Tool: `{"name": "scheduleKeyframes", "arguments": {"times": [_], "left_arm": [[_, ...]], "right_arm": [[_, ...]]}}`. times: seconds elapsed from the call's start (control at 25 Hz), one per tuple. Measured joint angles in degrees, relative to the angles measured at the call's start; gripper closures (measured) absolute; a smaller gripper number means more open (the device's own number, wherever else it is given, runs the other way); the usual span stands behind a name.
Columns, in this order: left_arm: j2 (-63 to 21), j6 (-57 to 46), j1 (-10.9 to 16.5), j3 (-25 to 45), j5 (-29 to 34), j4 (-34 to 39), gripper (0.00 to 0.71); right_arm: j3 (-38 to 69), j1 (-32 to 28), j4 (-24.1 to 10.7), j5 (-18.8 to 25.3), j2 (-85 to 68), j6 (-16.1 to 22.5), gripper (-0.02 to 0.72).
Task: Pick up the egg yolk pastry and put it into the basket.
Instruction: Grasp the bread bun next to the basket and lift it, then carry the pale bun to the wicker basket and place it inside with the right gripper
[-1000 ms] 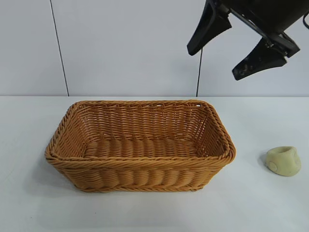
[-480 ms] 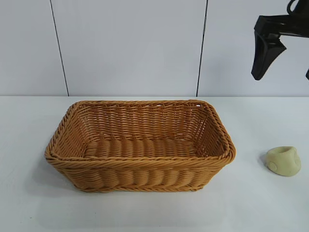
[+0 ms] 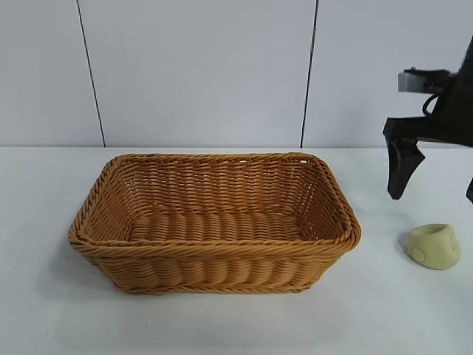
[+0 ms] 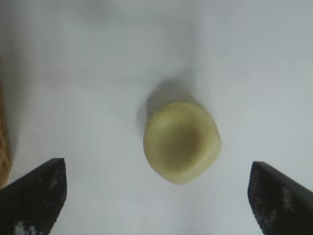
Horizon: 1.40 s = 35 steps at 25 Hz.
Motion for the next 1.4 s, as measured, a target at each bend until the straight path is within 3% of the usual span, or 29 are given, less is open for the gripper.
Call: {"name": "scheduleKeyframes", "arguments": {"times": [0.16, 0.24, 0.44, 0.52, 0.64, 0.92, 1.24, 1.4], "left_arm": [[0.0, 0.0, 0.0, 0.0, 0.0, 0.0, 0.015], [0.0, 0.0, 0.0, 0.0, 0.0, 0.0, 0.015], [0.0, 0.0, 0.0, 0.0, 0.0, 0.0, 0.015], [0.0, 0.0, 0.0, 0.0, 0.0, 0.0, 0.015], [0.0, 0.0, 0.0, 0.0, 0.0, 0.0, 0.015], [0.0, 0.0, 0.0, 0.0, 0.0, 0.0, 0.015], [0.0, 0.0, 0.0, 0.0, 0.0, 0.0, 0.015], [0.0, 0.0, 0.0, 0.0, 0.0, 0.0, 0.015]], "right_arm": [[0.0, 0.0, -0.2, -0.3, 0.8, 0.0, 0.036], [0.0, 0.0, -0.4, -0.5, 0.9, 0.0, 0.147], [-0.2, 0.0, -0.8, -0.4, 0.9, 0.0, 0.517], [-0.4, 0.0, -0.8, 0.1, 0.9, 0.0, 0.577], [-2.0, 0.0, -0.8, 2.6, 0.9, 0.0, 0.604], [-13.7, 0.0, -0.8, 15.6, 0.2, -1.9, 0.610], [-23.7, 0.0, -0.3, 16.8, -6.0, -2.6, 0.610], [-24.5, 0.0, 1.7, 17.1, -7.7, -2.6, 0.610]]}}
